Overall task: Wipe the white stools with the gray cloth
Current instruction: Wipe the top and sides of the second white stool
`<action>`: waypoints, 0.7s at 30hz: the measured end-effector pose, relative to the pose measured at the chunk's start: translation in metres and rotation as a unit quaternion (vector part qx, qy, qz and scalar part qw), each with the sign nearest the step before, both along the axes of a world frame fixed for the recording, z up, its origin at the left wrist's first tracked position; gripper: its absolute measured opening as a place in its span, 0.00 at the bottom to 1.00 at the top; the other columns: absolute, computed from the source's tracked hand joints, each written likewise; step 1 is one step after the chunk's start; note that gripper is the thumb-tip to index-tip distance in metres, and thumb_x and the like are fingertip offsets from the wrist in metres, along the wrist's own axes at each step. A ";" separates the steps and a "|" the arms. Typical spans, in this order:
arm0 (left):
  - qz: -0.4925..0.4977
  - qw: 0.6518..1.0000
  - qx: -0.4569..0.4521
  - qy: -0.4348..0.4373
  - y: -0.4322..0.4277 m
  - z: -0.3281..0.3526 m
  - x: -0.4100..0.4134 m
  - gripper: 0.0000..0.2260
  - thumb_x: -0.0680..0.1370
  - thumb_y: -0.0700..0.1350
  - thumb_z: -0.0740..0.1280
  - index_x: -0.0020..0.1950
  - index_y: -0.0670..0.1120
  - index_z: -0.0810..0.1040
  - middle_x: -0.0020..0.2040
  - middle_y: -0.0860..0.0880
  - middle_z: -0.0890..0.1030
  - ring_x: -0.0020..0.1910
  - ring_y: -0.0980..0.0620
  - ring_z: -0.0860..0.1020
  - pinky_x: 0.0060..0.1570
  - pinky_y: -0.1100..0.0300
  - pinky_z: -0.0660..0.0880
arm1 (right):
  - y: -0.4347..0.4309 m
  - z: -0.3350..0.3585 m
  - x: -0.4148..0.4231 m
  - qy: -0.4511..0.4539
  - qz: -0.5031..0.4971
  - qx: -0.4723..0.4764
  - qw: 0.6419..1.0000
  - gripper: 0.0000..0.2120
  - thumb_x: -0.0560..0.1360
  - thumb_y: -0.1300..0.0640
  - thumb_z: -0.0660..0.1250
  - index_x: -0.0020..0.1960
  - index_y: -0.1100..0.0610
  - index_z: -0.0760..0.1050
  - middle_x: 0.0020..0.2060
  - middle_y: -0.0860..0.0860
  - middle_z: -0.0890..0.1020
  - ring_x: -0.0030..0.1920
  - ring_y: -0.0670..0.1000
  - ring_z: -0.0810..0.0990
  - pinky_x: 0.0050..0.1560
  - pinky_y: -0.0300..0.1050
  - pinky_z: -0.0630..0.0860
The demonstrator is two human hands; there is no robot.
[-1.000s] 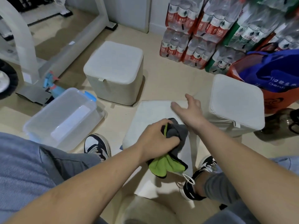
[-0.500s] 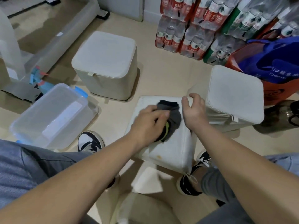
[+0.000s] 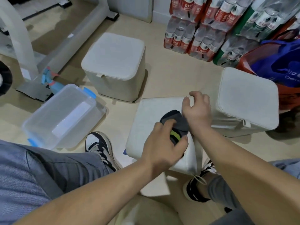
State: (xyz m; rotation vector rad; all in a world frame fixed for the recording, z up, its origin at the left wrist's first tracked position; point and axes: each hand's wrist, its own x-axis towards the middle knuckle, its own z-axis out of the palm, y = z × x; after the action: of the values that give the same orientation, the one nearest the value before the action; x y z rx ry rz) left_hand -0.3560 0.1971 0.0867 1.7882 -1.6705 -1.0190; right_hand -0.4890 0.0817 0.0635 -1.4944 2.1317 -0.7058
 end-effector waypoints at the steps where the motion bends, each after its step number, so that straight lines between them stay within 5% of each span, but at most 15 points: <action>1: -0.021 0.999 -0.009 -0.027 0.000 -0.004 0.007 0.24 0.77 0.62 0.65 0.72 0.57 0.71 0.58 0.50 0.75 0.57 0.48 0.77 0.54 0.52 0.77 | 0.002 0.000 -0.001 -0.001 -0.003 -0.006 1.000 0.18 0.83 0.46 0.62 0.70 0.49 0.75 0.68 0.52 0.73 0.67 0.58 0.75 0.60 0.52 0.73; 6: 0.024 0.991 -0.009 -0.132 -0.017 -0.031 0.059 0.26 0.79 0.62 0.63 0.76 0.57 0.68 0.62 0.50 0.75 0.56 0.44 0.79 0.51 0.51 0.77 | 0.005 0.006 0.017 0.013 0.013 -0.006 1.000 0.19 0.82 0.42 0.63 0.70 0.47 0.77 0.66 0.52 0.70 0.67 0.55 0.69 0.55 0.47 0.65; 12: 0.210 0.970 0.107 -0.064 -0.033 -0.043 0.090 0.24 0.80 0.58 0.62 0.73 0.48 0.70 0.55 0.42 0.82 0.54 0.38 0.80 0.54 0.46 0.79 | 0.001 0.011 0.037 0.069 0.021 0.020 0.997 0.19 0.85 0.45 0.58 0.73 0.49 0.73 0.68 0.53 0.69 0.68 0.57 0.68 0.53 0.49 0.66; 17: 0.027 0.998 -0.048 0.003 -0.016 0.005 0.016 0.20 0.79 0.60 0.66 0.68 0.54 0.73 0.59 0.52 0.81 0.58 0.50 0.78 0.56 0.53 0.76 | -0.006 0.007 0.023 0.050 0.003 0.034 0.998 0.18 0.84 0.47 0.60 0.71 0.50 0.74 0.69 0.55 0.70 0.69 0.59 0.68 0.55 0.52 0.67; 21: 0.013 0.992 -0.027 -0.120 -0.020 -0.027 0.062 0.25 0.79 0.60 0.67 0.74 0.54 0.70 0.63 0.48 0.78 0.59 0.43 0.79 0.54 0.51 0.78 | -0.001 0.003 0.007 0.020 0.005 0.023 1.000 0.16 0.83 0.46 0.60 0.69 0.48 0.74 0.68 0.52 0.69 0.68 0.58 0.68 0.55 0.50 0.66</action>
State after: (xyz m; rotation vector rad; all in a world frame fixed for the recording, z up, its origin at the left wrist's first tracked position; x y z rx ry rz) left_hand -0.2942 0.1767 0.0597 1.9546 -1.7903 -0.7651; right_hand -0.4825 0.0804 0.0670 -1.5059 2.1524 -0.6242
